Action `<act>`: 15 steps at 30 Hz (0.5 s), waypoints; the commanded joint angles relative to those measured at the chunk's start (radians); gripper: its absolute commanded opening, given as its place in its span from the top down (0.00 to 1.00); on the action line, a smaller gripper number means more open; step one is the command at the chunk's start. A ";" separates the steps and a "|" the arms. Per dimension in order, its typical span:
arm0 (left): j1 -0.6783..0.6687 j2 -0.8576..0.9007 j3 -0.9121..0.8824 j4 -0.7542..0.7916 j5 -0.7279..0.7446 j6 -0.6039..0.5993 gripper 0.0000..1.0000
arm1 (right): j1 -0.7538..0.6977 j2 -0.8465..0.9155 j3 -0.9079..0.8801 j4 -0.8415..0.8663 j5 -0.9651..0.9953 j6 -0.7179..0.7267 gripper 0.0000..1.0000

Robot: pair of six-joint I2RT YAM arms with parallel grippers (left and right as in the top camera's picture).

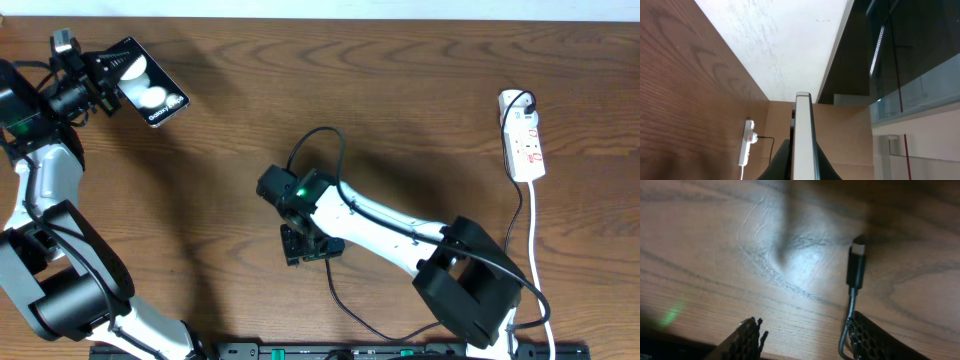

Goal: Plug charger to phone and switch on socket
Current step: 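Close the right gripper on the black cable plug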

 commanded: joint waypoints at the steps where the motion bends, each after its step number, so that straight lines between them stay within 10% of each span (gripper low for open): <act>1: 0.003 -0.026 0.016 0.007 0.034 -0.008 0.93 | -0.014 0.006 0.006 -0.001 0.000 0.012 0.47; 15: 0.003 -0.026 0.016 0.007 0.057 0.015 0.93 | -0.014 0.006 -0.055 0.085 0.180 0.021 0.45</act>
